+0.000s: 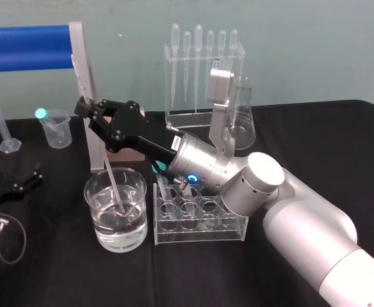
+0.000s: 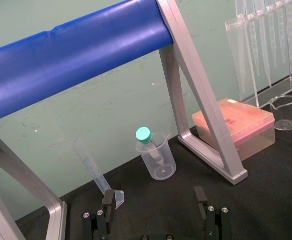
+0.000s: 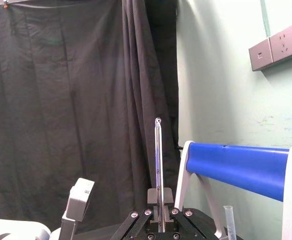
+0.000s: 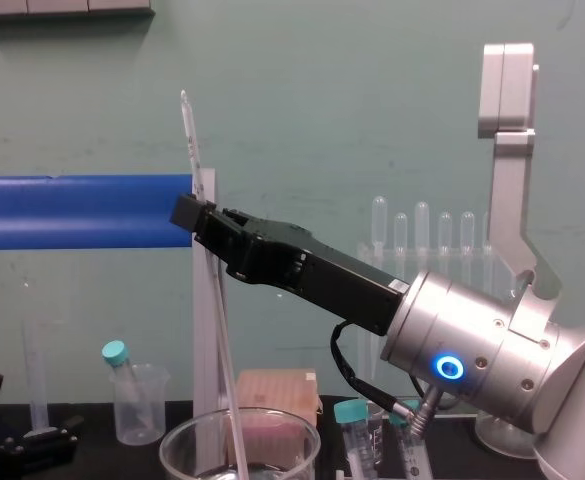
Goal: Hold the thermometer with one hand and immerse one end into the beaker, then reinsert it into the test tube rack.
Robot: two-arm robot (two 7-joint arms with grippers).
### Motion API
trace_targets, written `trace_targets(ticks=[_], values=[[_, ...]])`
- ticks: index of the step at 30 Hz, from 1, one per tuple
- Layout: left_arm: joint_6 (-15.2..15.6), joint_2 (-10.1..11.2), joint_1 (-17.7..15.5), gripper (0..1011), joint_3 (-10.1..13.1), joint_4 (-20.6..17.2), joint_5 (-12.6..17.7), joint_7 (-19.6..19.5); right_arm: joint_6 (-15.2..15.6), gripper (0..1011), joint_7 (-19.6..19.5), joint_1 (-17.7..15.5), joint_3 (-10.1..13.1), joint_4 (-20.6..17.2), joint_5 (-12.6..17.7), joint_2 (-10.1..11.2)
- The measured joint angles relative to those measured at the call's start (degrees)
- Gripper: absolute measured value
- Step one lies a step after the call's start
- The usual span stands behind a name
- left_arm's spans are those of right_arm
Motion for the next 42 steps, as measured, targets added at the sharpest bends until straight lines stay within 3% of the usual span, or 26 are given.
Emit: trace_targets(ticks=[42], values=[[0.0, 0.0, 0.0, 1008, 0.0, 0.0, 0.0, 0.0, 0.0, 57, 0.0, 0.0, 0.0, 0.0, 0.0, 0.0]])
